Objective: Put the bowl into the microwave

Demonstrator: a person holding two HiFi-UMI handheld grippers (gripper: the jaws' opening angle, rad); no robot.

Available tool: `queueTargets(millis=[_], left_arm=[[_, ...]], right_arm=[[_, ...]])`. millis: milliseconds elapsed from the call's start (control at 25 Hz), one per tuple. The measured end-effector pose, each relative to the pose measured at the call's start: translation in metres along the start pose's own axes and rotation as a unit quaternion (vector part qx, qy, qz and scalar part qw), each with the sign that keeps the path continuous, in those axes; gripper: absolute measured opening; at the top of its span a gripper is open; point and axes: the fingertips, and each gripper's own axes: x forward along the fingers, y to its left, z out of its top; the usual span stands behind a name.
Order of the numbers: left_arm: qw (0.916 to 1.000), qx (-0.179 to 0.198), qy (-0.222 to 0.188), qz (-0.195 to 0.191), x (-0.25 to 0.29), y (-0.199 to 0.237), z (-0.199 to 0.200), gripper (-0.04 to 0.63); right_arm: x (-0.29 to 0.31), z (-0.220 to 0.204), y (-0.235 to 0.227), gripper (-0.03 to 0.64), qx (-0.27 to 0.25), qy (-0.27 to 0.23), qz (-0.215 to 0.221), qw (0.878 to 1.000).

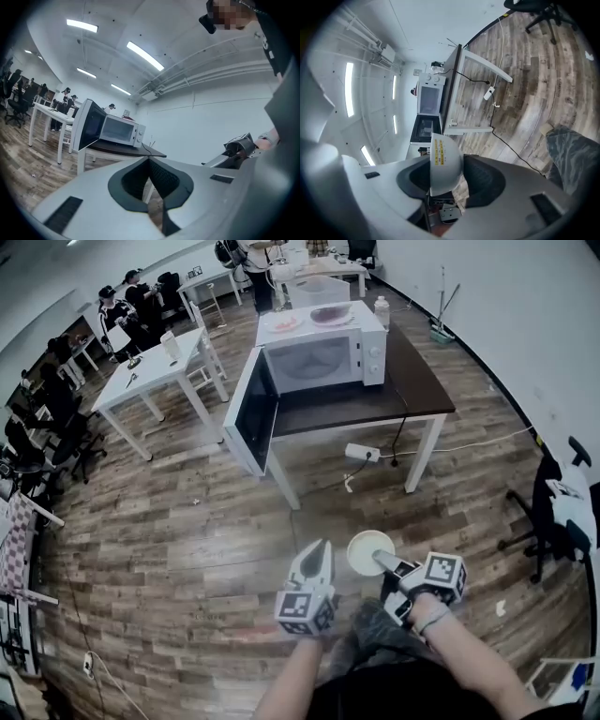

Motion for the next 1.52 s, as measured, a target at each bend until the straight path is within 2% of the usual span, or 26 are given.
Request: queueTargets(millis=[200, 560, 960, 1520], left_arm=[[0.9999, -0.009, 0.007, 0.009, 0.035, 0.017, 0.005, 0.0], [0.9997, -0.011, 0.011, 0.017, 0.111, 0.038, 0.01, 0.0], [0.9992, -0.014, 0.016, 0.035, 0.179, 0.052, 0.019, 0.0], [0.9985, -0.014, 0.019, 0.048, 0.221, 0.062, 0.018, 0.0]], right_arm=[[0.025, 0.027, 0.008, 0.173, 0.004, 0.01, 0.002, 1.0], [0.069, 0.087, 0.022, 0.173, -0.018, 0.028, -0.009, 0.999], [0.11, 0.143, 0.039, 0.173, -0.017, 0.05, 0.002, 0.999], [0.138, 0.181, 0.045, 0.173, -0.022, 0.067, 0.003, 0.998]])
